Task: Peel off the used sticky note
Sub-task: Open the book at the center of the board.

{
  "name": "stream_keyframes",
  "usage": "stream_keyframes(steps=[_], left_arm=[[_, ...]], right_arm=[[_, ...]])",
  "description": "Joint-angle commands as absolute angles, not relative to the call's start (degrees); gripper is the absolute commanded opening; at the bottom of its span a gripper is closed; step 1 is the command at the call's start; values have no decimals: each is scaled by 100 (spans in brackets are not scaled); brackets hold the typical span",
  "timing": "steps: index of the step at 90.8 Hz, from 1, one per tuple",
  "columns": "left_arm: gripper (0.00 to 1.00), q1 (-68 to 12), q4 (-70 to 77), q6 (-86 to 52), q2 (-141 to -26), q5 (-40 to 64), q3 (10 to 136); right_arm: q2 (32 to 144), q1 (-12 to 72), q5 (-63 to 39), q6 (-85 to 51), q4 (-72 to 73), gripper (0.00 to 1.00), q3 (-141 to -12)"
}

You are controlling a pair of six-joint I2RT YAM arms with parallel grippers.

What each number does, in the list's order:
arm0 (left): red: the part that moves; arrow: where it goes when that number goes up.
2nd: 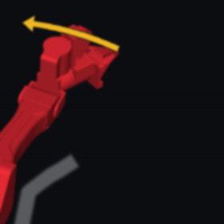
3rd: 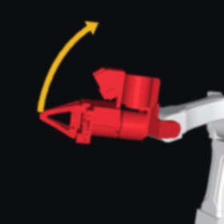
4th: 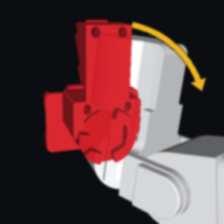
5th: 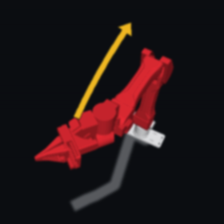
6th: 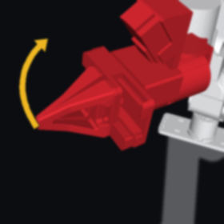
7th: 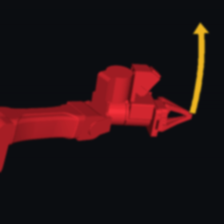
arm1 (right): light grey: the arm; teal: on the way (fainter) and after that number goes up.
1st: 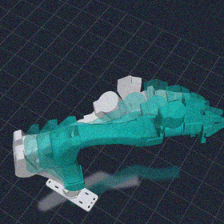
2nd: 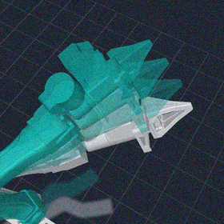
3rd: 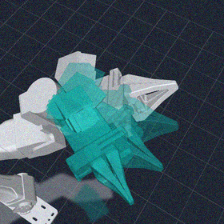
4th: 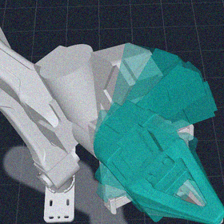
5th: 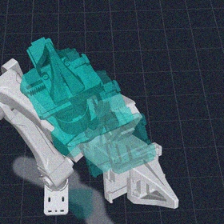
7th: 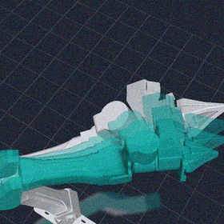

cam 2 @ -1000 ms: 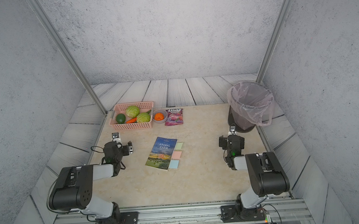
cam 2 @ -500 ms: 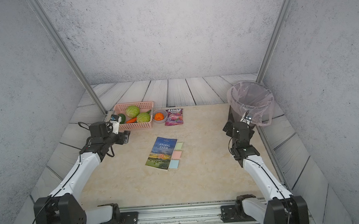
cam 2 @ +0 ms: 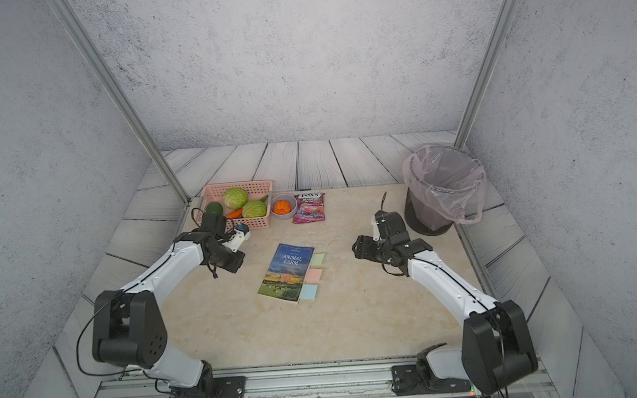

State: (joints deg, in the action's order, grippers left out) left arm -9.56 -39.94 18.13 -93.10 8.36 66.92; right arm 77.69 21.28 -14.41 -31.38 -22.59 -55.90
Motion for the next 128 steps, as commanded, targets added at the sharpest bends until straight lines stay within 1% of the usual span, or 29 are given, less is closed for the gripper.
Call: stream_keyframes(steps=[1, 18, 23, 26, 31, 45, 49, 63, 83, 94, 106, 128], left_arm=[[0, -1150, -4232, 1722, -9757, 690, 7000], [0, -1388, -4154, 1494, -10494, 581, 7500], [0, -1431, -4168, 1444, -10702, 568, 7642], [0, -1457, -4180, 1423, -10829, 605, 7707], [0, -1498, -4203, 1388, -10985, 673, 7785], [0, -1613, -4192, 1272, -11186, 859, 7754], [0, -1625, -4176, 1248, -11213, 901, 7711], [0, -1648, -4216, 1200, -11304, 1208, 7601], [0, -1695, -4175, 1187, -11243, 1613, 7353], [0, -1759, -4150, 1223, -11207, 1775, 7208], [0, -1814, -4105, 1316, -11079, 1910, 7042], [0, -2035, -4270, 1479, -11085, 2036, 6960]], right_arm=[[8096, 2467, -2028, -2862, -2675, 65, -6022], [8668, 2635, -2224, -2744, -2562, 53, -6297], [8914, 2682, -2269, -2684, -2633, 52, -6514], [9151, 2703, -2275, -2637, -2719, 51, -6760], [9479, 2759, -2324, -2549, -2921, 46, -7163], [10495, 2858, -2380, -2366, -3360, 41, -8295], [10822, 2863, -2420, -2336, -3470, 35, -8646], [11873, 2892, -2461, -2336, -3720, 23, -9690], [13009, 2917, -2372, -2433, -3797, 21, -10770], [13423, 2918, -2415, -2458, -3816, 20, -11173], [13711, 2929, -2460, -2431, -3832, 21, -11351], [13767, 2983, -2601, -2299, -3842, 21, -11153]])
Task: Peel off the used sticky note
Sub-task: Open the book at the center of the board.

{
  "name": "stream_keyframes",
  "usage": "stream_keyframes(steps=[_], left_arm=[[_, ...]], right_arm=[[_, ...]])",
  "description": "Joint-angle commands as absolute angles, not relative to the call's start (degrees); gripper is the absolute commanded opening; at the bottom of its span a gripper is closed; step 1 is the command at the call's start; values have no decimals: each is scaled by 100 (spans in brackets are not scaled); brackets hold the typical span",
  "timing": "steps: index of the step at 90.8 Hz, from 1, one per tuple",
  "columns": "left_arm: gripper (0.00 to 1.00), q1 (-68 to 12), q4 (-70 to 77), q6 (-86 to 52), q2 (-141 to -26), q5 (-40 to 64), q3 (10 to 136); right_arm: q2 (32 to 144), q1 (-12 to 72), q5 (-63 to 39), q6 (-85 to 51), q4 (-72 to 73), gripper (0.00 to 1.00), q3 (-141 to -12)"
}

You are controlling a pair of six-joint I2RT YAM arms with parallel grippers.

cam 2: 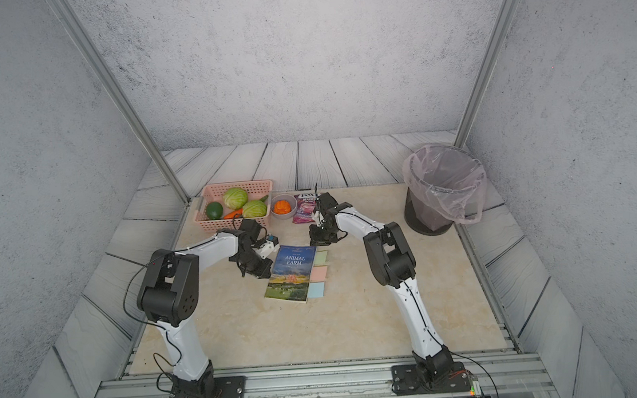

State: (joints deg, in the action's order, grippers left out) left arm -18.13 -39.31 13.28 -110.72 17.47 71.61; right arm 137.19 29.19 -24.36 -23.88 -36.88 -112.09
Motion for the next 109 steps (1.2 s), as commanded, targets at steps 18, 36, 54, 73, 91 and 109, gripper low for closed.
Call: stream_keyframes(steps=[18, 36, 54, 73, 91, 109], left_arm=[[0, -2223, -4294, 1523, -10949, 2132, 6846], [0, -2405, -4302, 1591, -10832, 2409, 6607], [0, -2449, -4306, 1617, -10718, 2554, 6525], [0, -2454, -4290, 1616, -10353, 2371, 6506], [16, -2447, -4448, 1661, -9518, 1726, 6557], [46, -2454, -4610, 1414, -8826, 1573, 6643]], right_arm=[[13372, 2999, -2544, -2291, -3509, 22, -10327], [13031, 3001, -2504, -2214, -3406, 22, -9727], [12721, 2997, -2394, -2189, -3354, 24, -9533], [12156, 2997, -2112, -2120, -3774, 31, -9929], [11096, 2995, -2030, -2372, -3832, 42, -9439], [9820, 2995, -2328, -3177, -3042, 51, -7907]])
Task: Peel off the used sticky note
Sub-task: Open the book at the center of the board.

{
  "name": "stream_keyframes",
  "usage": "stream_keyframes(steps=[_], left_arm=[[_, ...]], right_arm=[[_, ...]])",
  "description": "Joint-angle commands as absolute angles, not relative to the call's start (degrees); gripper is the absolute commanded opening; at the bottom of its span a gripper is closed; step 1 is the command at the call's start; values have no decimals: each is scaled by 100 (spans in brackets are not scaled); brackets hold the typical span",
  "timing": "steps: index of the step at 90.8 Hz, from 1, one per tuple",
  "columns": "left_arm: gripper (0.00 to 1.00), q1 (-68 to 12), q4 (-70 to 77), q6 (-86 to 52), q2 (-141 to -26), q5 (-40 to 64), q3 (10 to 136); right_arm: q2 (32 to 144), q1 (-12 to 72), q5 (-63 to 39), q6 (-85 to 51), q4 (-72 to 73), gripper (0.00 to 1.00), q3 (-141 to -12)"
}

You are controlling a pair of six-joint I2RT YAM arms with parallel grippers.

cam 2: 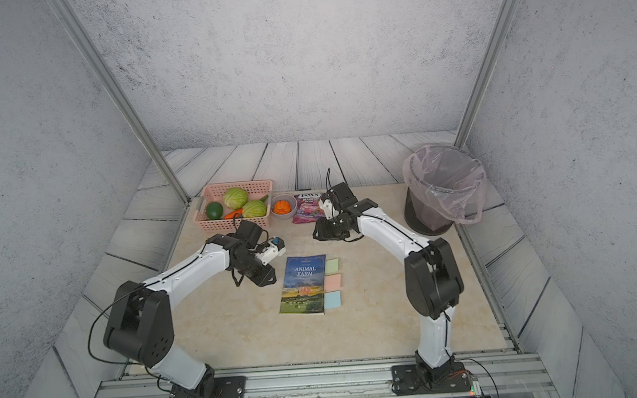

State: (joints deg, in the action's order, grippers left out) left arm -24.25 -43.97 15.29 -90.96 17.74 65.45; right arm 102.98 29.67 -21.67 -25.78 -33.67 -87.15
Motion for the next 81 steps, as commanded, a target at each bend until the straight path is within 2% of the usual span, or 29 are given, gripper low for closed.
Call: stream_keyframes(steps=[1, 13, 33, 71, 81], left_arm=[[46, -2453, -4595, 1375, -8790, 1564, 6639], [49, -2452, -4025, 1026, -8473, 1586, 6238], [51, -2443, -3697, 918, -8485, 1567, 5864], [57, -2443, -3499, 879, -8622, 1078, 5784], [64, -2435, -3483, 879, -8633, 1046, 5769]], right_arm=[[9744, 2996, -2359, -3241, -2984, 51, -7799], [9146, 3038, -2668, -3850, -2225, 55, -6712], [8770, 3260, -2632, -3755, -2476, 56, -6216], [9137, 3575, -2337, -3946, -2426, 56, -6398], [9296, 3579, -2265, -3916, -2477, 56, -6624]])
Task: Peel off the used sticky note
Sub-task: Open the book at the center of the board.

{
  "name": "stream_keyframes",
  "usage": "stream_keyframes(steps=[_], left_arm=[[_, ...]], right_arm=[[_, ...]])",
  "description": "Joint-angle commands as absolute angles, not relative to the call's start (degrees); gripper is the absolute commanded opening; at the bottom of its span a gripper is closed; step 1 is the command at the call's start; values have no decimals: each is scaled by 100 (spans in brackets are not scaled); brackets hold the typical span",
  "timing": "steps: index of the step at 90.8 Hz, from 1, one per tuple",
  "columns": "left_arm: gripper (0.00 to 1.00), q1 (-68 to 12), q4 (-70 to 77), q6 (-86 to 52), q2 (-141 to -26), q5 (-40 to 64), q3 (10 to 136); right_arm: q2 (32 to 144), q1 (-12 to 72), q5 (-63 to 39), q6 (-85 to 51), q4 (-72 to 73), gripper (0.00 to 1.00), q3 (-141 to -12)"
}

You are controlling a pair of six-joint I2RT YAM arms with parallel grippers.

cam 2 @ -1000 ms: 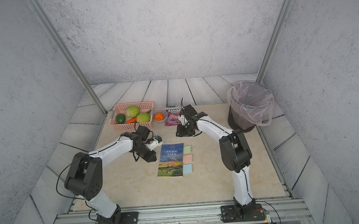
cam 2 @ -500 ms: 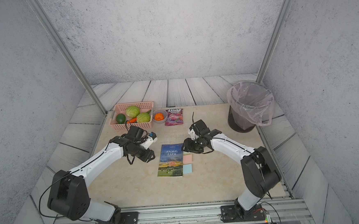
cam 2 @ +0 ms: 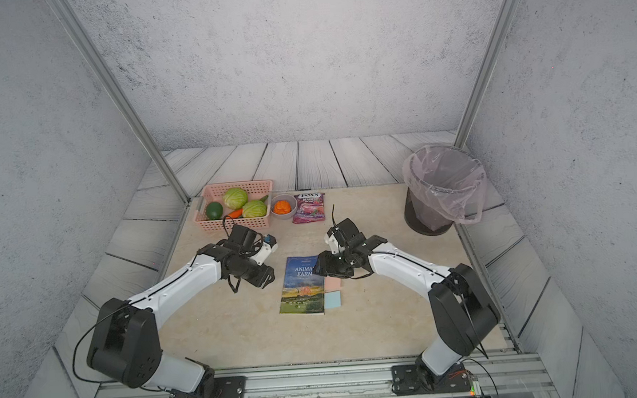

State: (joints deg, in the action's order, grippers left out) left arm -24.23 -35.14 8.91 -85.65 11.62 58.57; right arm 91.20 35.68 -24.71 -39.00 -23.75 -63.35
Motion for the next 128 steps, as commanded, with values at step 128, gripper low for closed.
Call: stream_keyframes(steps=[128], left_arm=[[100, -2426, -3385, 868, -8674, 1169, 5644]], right_arm=[[11174, 3489, -2008, -3920, -2329, 62, -7567]])
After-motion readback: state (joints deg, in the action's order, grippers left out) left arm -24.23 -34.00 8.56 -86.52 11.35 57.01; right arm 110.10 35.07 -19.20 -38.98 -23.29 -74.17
